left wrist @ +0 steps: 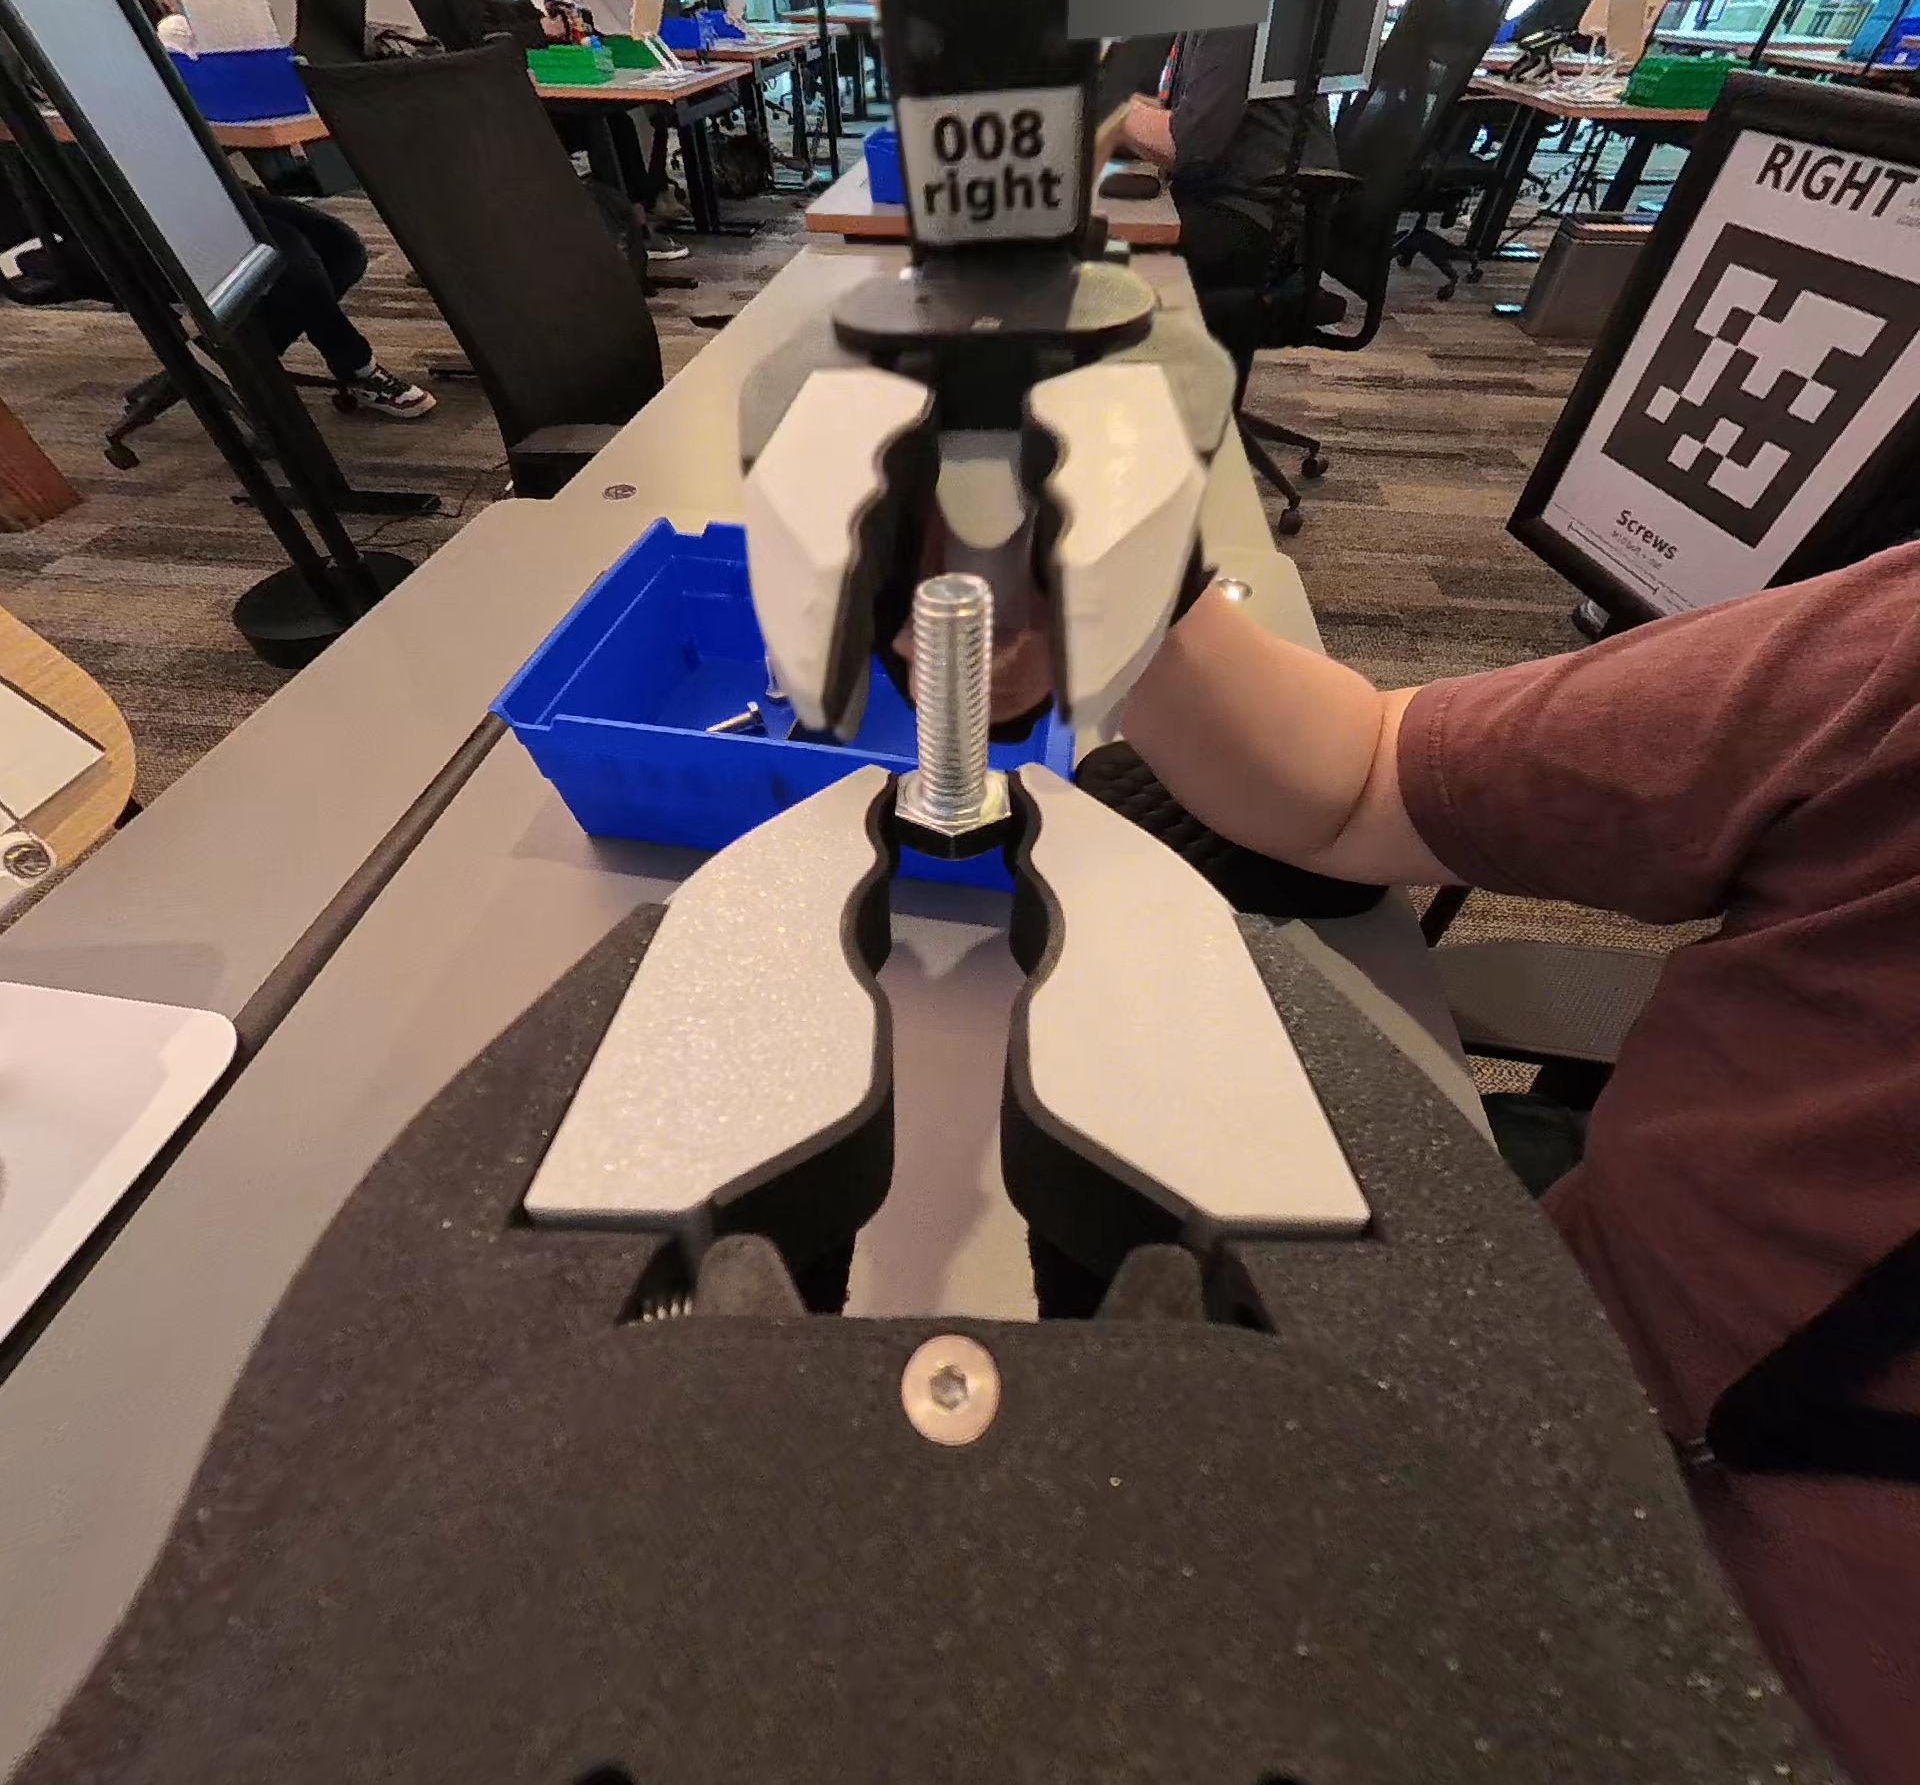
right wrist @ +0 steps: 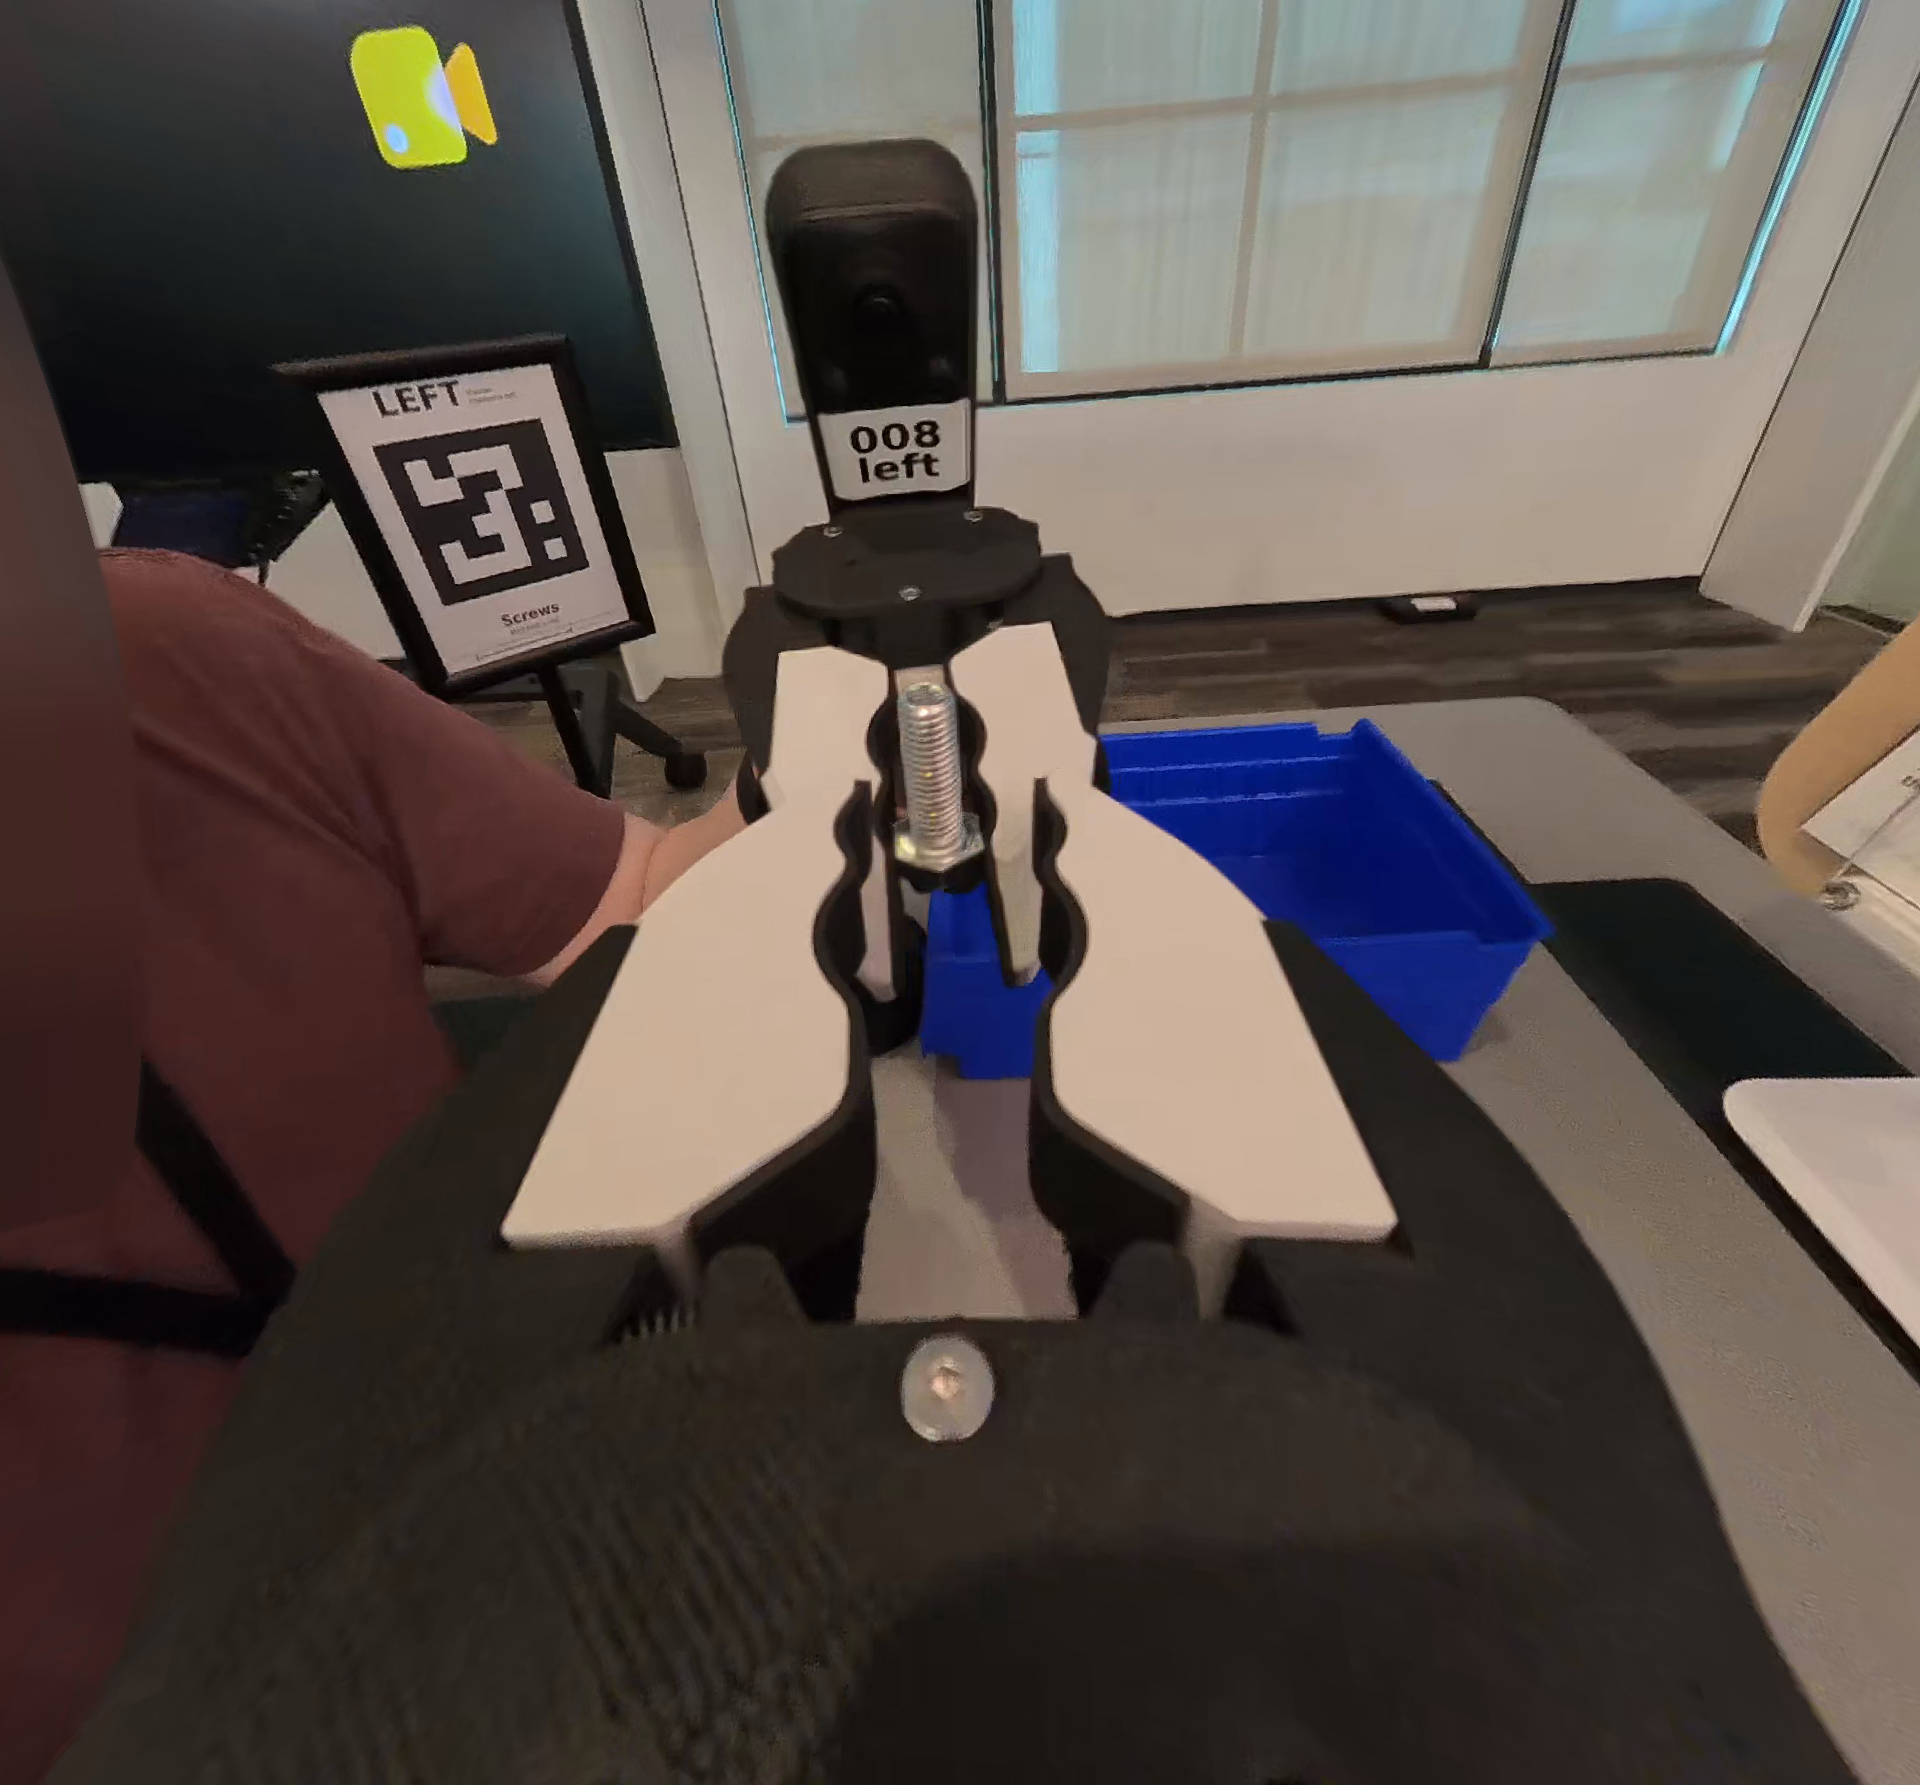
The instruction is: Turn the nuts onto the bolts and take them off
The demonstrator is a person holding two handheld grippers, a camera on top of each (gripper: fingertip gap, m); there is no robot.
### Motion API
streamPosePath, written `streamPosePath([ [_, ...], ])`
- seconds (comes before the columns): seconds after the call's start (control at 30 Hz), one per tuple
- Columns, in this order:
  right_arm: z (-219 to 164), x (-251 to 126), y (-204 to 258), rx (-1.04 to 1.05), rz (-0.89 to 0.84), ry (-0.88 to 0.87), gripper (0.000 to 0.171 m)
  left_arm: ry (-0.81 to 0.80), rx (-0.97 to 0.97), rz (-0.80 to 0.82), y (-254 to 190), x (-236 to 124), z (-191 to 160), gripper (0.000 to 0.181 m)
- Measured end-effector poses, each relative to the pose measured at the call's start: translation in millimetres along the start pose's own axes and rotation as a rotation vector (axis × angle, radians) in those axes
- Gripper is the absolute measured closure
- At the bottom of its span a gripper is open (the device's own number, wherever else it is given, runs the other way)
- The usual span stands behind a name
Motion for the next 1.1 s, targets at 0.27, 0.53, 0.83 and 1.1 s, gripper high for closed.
streamPosePath([
  [0.27,9,-14,-3,-0.054,-0.020,0.009,0.161,0.004,0.005,0.013,3,-3,1,0.157],
  [0.53,-39,-239,-118,0.207,-1.107,0.681,0.160,0.061,0.053,0.218,21,-36,8,0.140],
  [0.83,-121,-303,-158,0.589,-1.260,1.030,0.159,0.154,0.010,0.270,32,-41,-2,0.142],
  [1.1,-93,-298,-160,0.450,-1.279,0.899,0.146,0.230,0.014,0.410,48,-64,-6,0.142],
])
Point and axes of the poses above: each gripper's, where its closed fingertips meet, x out along the fingers, z out of its top, y = z × x across the jaws, the point moved 7 cm from there along -x, back along the fingers, and after that the axes turned 9 degrees about -y, right-handed, at the moved point
